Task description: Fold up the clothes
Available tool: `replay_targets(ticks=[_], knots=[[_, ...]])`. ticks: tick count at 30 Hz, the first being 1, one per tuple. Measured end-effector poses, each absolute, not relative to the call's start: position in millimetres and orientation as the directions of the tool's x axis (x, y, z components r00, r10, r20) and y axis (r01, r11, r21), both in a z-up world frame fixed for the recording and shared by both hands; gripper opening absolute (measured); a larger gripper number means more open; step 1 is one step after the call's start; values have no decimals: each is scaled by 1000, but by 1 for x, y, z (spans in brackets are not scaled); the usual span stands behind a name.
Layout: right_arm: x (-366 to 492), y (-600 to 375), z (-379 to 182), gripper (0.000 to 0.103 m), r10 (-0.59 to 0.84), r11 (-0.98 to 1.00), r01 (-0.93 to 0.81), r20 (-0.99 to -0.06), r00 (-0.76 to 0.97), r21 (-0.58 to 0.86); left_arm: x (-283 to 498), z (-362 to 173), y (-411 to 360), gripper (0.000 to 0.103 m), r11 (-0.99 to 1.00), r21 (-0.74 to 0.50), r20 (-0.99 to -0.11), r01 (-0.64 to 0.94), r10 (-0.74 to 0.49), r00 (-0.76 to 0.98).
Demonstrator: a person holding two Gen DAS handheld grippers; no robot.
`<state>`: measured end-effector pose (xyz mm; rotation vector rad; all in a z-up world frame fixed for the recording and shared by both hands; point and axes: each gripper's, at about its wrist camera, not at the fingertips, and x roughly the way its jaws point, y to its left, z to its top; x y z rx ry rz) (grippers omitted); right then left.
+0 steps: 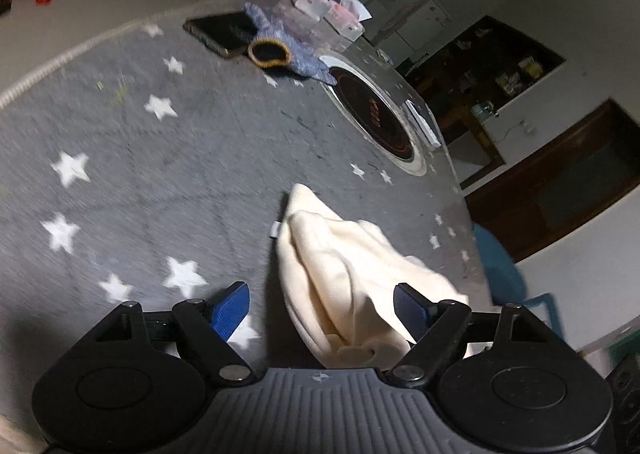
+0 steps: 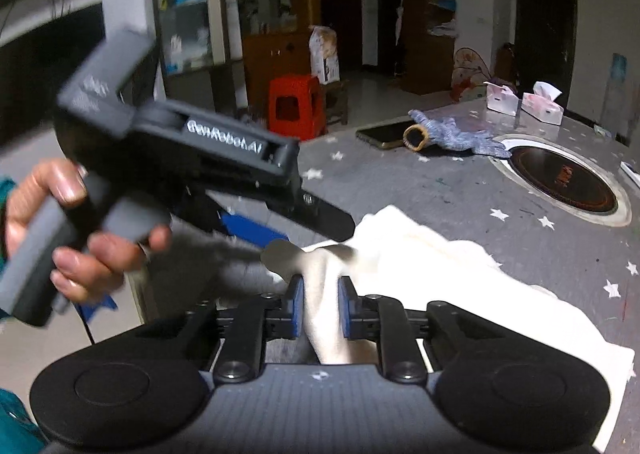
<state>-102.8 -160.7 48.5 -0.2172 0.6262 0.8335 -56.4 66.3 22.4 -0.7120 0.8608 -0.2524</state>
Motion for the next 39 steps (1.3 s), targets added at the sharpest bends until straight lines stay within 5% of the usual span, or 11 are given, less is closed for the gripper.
replay_targets(ticks=[3,8,12,14,19,22,28,34,39], knots=[[-99,-170,54,8,650,663,-739,-580,491,118,-47,19,61,80,708,-701,-591,-81,-513,622],[-104,-169,48,10,643,650,-756,-590,488,82,-35,9,53,45,695,-708,-614,-125,-519,595],[-114,-158,41,42,620,620,-783,-587,521,-39,-35,8,55,32,705,-692,-639,-155,-499,585],[-118,-153,37,45,615,602,-794,-586,528,-84,-35,9,58,29,700,-695,-641,-165,-499,584],[-125,-131,22,43,575,565,-796,-588,569,-218,-33,14,58,30,689,-707,-631,-161,-512,583],[-125,-125,17,25,552,570,-782,-588,591,-252,-32,14,59,50,695,-699,-641,-168,-504,579],[-106,-153,41,21,613,653,-756,-557,560,-42,-33,13,63,73,675,-720,-616,-162,-515,596],[-101,-178,56,21,651,675,-735,-525,549,69,-31,14,57,74,624,-768,-566,-146,-554,610],[-113,-170,49,21,650,648,-762,-540,536,24,-24,11,47,69,606,-784,-551,-138,-576,603]])
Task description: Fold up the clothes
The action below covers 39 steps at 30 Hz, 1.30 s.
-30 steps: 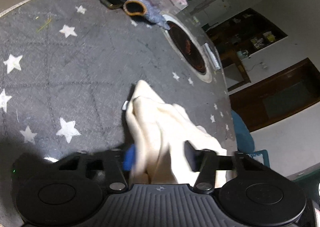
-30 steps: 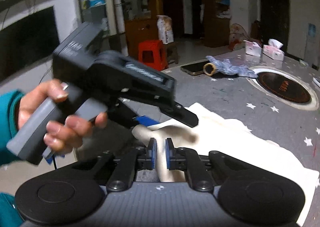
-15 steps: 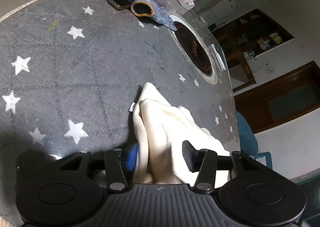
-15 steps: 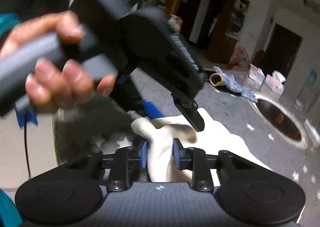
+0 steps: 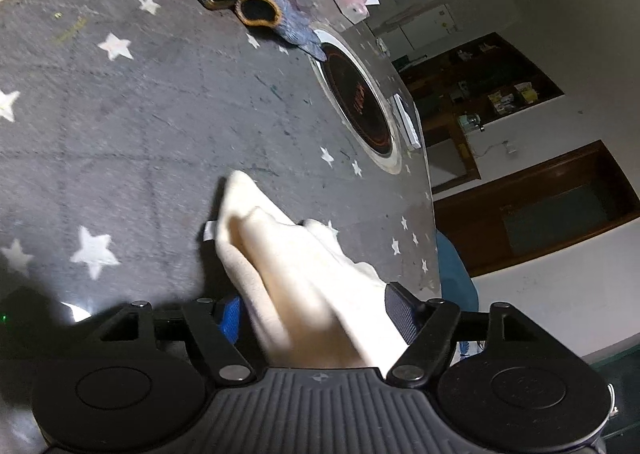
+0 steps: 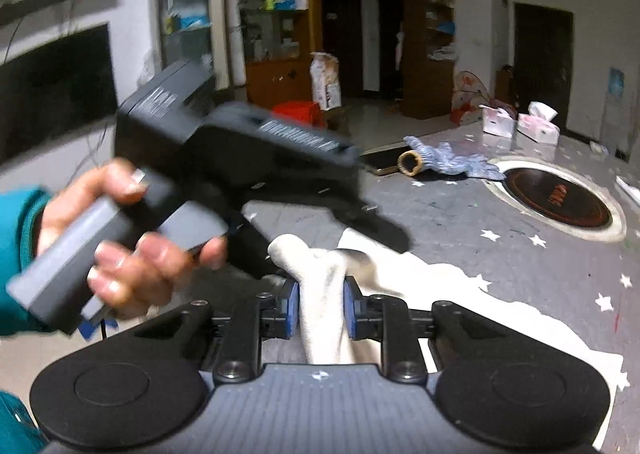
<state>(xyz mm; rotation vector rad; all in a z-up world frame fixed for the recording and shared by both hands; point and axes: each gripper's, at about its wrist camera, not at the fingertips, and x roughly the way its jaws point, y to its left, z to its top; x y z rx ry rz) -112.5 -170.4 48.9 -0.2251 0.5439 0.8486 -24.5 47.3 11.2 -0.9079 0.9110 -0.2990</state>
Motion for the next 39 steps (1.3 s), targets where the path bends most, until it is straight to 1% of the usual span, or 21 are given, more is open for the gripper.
replay_targets(ticks=[2,3,4,5,6,8,11,14,16,19,23,25,30,34,37,39], knots=[[-116,-166,45,21,647,634,-773,-549,529,2,-23,8,46,54,615,-774,-566,-149,-567,598],[-118,-164,42,21,646,628,-778,-554,525,-6,-22,7,45,50,621,-768,-574,-155,-562,595],[-118,-164,41,22,647,625,-781,-558,519,-2,-22,5,45,41,627,-762,-582,-159,-557,593],[-117,-165,40,23,649,625,-781,-560,515,6,-22,3,45,36,633,-757,-589,-163,-551,591],[-117,-166,40,27,652,625,-781,-561,511,14,-22,1,45,35,639,-751,-596,-168,-546,589],[-116,-173,40,28,663,627,-777,-559,498,51,-22,-1,44,30,655,-738,-606,-164,-534,590],[-114,-187,42,28,668,644,-759,-555,495,97,-23,2,40,27,694,-708,-616,-130,-517,594],[-113,-212,44,28,649,690,-712,-546,529,131,-25,3,38,24,714,-691,-620,-109,-509,596],[-107,-236,45,28,587,761,-638,-548,596,121,-26,3,36,24,728,-679,-623,-95,-502,600],[-93,-270,41,28,500,844,-515,-563,658,149,-27,6,32,24,755,-652,-630,-72,-487,604],[-75,-309,36,29,381,920,-357,-574,725,161,-29,11,23,24,803,-595,-651,-37,-454,608],[-65,-326,31,29,347,937,-303,-577,739,176,-29,12,20,24,815,-578,-659,-30,-445,607],[-44,-349,14,29,349,935,-226,-595,724,273,-29,14,17,26,837,-547,-668,-9,-431,607],[-34,-356,2,29,390,913,-212,-595,702,349,-29,15,14,26,851,-526,-675,10,-424,603],[-34,-351,0,29,393,911,-211,-588,707,354,-28,16,13,26,856,-517,-679,18,-422,601],[-34,-349,0,30,365,922,-197,-584,725,332,-28,16,13,26,857,-514,-680,20,-422,600]])
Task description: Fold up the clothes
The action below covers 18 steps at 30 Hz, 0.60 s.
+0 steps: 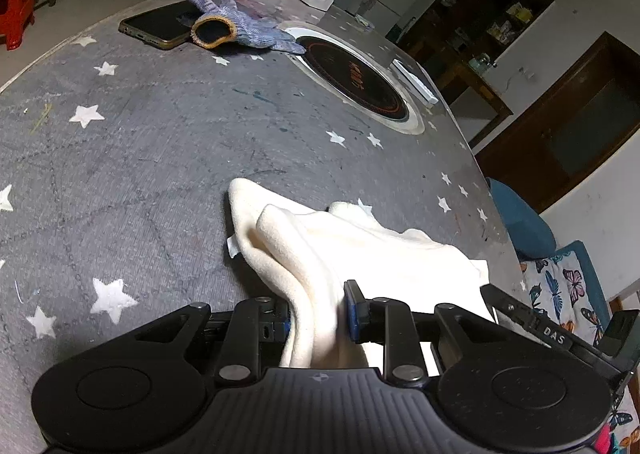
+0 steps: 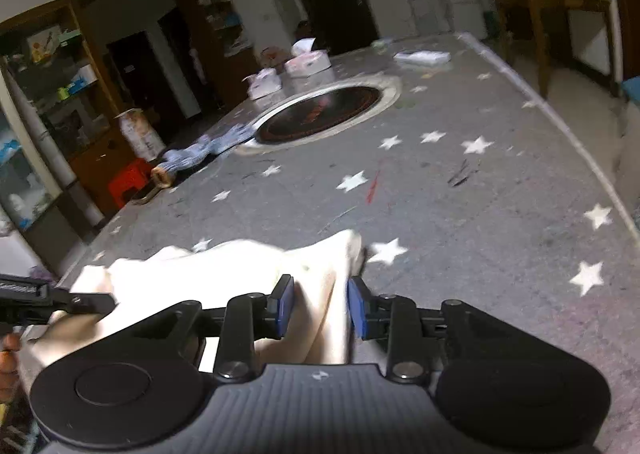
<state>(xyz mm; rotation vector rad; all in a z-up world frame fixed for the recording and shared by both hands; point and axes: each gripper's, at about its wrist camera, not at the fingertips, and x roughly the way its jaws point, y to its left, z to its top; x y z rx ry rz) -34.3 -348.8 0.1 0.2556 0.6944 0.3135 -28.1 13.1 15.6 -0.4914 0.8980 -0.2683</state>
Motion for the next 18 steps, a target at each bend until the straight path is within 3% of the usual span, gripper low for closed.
replay_targets(ticks=[8,10,12,18], knots=[[-36,-346,-1,30,421,895,-218,-570,706,389,-28,17,11,26,868,-496,-686,28,-411,600],[-37,-343,0,19,435,888,-230,-565,701,398,-27,18,11,26,873,-488,-690,29,-406,600],[-39,-344,0,18,430,890,-227,-560,708,396,-27,18,11,26,875,-483,-692,29,-402,599],[-40,-346,-4,24,418,891,-205,-555,719,404,-28,19,9,26,884,-466,-695,39,-394,601]])
